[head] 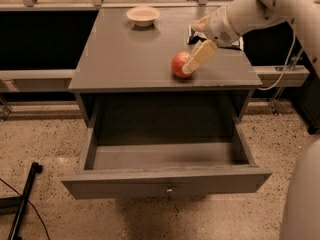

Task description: Place apple into top drawer

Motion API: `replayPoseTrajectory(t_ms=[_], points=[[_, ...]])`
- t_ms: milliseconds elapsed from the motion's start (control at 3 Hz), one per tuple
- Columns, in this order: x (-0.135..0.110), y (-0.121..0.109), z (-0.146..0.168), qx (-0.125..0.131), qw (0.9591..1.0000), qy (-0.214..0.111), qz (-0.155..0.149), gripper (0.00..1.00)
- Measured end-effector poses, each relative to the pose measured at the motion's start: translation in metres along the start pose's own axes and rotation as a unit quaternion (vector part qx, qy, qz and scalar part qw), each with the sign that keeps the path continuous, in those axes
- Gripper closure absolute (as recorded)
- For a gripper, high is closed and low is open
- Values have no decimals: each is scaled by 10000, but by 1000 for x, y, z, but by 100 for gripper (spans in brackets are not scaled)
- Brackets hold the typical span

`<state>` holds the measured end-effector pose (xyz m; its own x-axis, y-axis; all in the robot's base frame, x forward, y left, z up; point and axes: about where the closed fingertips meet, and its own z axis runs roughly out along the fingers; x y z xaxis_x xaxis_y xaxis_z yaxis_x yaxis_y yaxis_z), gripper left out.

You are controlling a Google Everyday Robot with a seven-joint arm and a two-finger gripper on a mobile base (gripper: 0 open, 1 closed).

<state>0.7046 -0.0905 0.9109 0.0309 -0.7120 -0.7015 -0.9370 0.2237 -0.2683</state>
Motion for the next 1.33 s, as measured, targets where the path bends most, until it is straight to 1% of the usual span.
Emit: replayPoseTrajectory(t_ms=[333, 667, 1000, 1333], points=[[13, -9, 25, 8, 9996, 16, 285, 0], [23, -9, 42, -72, 9987, -3, 501, 18], [29, 6, 67, -425, 9963, -203, 715, 42], [31, 18, 73, -666, 9934, -410, 844, 65]])
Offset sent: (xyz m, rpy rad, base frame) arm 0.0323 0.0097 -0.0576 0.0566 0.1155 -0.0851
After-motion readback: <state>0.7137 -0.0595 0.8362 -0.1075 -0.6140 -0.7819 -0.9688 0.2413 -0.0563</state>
